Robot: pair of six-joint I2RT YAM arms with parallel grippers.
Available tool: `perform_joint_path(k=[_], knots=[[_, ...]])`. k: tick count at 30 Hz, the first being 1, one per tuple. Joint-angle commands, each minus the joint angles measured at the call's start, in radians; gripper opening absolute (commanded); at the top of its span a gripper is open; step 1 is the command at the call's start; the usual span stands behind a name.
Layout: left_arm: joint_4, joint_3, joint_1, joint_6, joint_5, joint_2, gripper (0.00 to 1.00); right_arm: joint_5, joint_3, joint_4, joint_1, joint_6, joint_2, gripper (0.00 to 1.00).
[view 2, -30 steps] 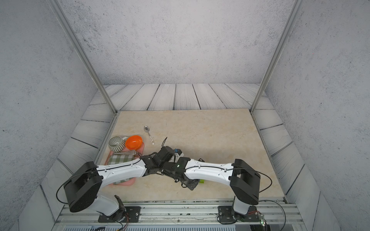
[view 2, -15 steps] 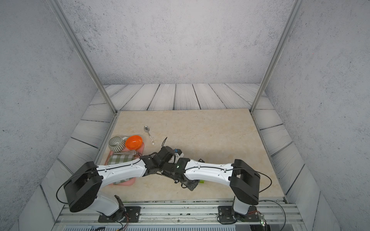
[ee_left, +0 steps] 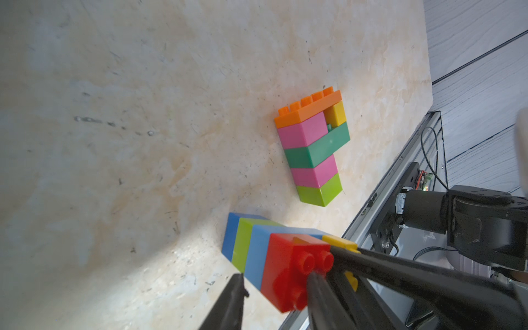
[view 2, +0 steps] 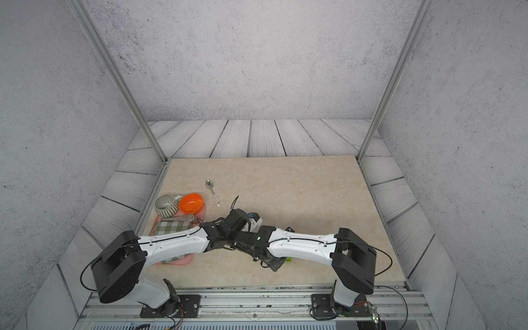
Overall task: Assemble the letter p with lego
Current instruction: Assemble the lego brick with the lego brick.
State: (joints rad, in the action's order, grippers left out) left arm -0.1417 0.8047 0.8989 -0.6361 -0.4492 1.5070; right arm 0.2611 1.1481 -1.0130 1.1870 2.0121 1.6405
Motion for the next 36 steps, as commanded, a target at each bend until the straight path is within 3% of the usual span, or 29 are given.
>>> perform_joint_path(k=[1, 7, 12, 15, 17, 27, 29, 32, 33, 36], knots=[[-0.161, -0.051, -0.012, 0.009, 0.130, 0.047, 0.39, -0.071, -0.059, 0.008, -0.020, 0.123, 0.037, 0.00], [-0.163, -0.054, -0.012, 0.009, 0.133, 0.045, 0.39, -0.081, -0.028, 0.006, -0.023, 0.078, 0.071, 0.00], [-0.171, -0.050, -0.012, 0.008, 0.140, 0.042, 0.39, -0.018, 0.041, -0.097, -0.023, 0.051, 0.049, 0.01], [-0.177, -0.047, -0.012, 0.009, 0.148, 0.043, 0.39, 0.031, 0.078, -0.137, -0.024, 0.016, 0.012, 0.26], [-0.182, -0.044, -0.013, 0.009, 0.153, 0.044, 0.39, 0.066, 0.114, -0.171, -0.023, -0.009, -0.008, 0.36], [-0.212, -0.026, -0.012, 0.003, 0.185, 0.034, 0.39, 0.149, 0.124, -0.212, -0.024, -0.134, -0.142, 0.54], [-0.213, -0.023, -0.011, -0.002, 0.182, 0.029, 0.39, 0.200, 0.094, -0.175, -0.024, -0.232, -0.185, 0.58], [-0.225, -0.010, -0.009, -0.009, 0.182, 0.016, 0.40, 0.291, 0.029, 0.001, -0.032, -0.564, -0.270, 0.72], [-0.233, -0.006, -0.005, -0.012, 0.187, 0.009, 0.40, 0.274, -0.007, 0.103, -0.050, -0.727, -0.305, 0.75], [-0.240, -0.010, -0.004, -0.025, 0.203, -0.009, 0.40, 0.189, -0.117, 0.311, -0.124, -1.022, -0.431, 0.81]])
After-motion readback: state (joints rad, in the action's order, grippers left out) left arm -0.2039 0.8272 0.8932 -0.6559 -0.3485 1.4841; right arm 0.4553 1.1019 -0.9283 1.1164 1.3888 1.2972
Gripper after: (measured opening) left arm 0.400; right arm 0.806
